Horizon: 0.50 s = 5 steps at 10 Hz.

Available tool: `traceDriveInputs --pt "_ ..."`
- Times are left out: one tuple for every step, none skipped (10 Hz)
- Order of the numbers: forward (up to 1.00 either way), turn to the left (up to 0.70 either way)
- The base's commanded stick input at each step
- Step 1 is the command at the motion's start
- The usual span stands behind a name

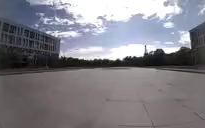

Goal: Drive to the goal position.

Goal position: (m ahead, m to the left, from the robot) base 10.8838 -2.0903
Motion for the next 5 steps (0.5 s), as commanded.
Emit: traceDriveInputs --pt "0.66 -0.01" --pt "0.66 -0.01" --pt "0.66 -0.01" --pt "0.66 -0.01" --pt "0.66 -0.01"
